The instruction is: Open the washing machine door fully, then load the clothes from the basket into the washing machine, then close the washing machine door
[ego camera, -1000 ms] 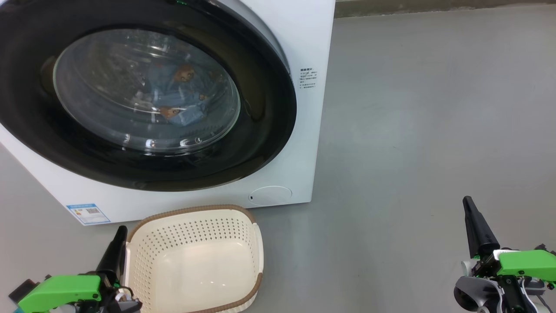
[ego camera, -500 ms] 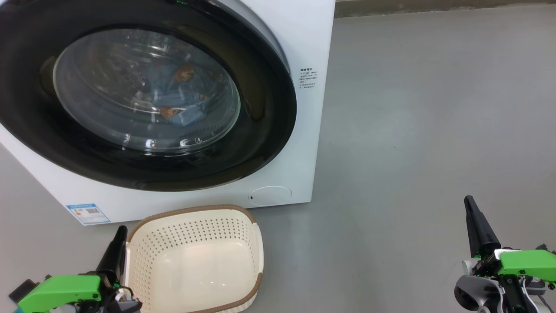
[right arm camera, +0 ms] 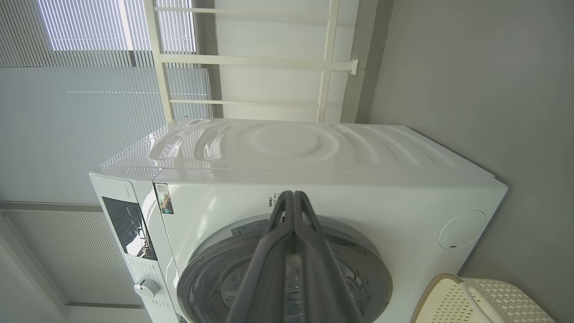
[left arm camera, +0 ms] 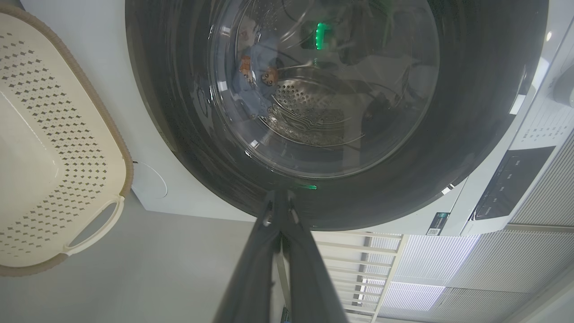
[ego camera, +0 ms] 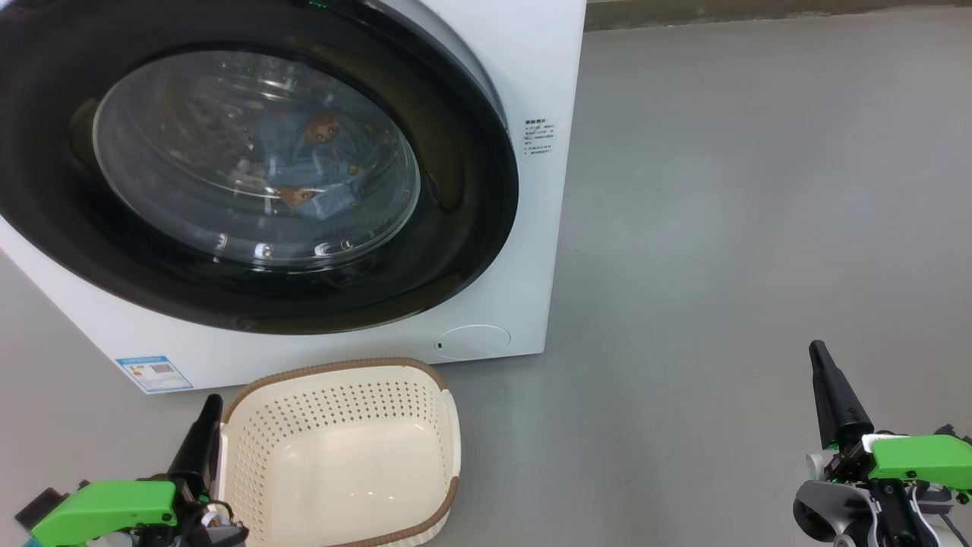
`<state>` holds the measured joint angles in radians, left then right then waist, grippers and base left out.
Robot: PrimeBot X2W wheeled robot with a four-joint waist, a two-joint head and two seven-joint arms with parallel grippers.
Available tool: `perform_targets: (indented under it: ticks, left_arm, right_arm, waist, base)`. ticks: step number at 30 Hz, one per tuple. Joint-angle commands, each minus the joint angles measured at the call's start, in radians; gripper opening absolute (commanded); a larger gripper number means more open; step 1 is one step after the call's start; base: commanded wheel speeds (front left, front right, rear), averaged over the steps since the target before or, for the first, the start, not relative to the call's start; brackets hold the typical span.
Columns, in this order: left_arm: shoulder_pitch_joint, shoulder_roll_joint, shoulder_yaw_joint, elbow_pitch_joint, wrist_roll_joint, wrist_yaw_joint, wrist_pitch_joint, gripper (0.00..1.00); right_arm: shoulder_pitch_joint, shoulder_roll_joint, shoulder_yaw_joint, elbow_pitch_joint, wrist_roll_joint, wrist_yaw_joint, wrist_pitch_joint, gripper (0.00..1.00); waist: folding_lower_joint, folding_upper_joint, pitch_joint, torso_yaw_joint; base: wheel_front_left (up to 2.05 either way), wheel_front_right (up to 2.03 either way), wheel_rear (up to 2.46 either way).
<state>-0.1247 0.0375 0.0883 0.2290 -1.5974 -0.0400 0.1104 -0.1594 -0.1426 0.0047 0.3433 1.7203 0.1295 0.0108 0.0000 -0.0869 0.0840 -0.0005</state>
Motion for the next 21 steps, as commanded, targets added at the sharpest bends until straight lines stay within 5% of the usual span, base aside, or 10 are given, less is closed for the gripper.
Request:
perform_targets:
  ticks: [1,21]
  left_arm:
    - [-0.037,0.013,0.034,-0.020,-0.003,-0.001,0.003,0.00]
    - [-0.037,0.013,0.033,-0.020,-0.003,-0.001,0.003,0.00]
  right_arm:
    - [-0.029,-0.015,0.023,-0.030,0.013,0.001,-0.006,0.00]
    - [-0.028,-0.037,0.054,-0.036,0.040,0.001,-0.029,0.00]
  waist:
    - [0.0000,0.0000,0.000,0.000]
    - [0.0000,0.0000,0.000,0.000]
  base:
    - [0.00,0.00,0.00]
    - [0.00,0.00,0.00]
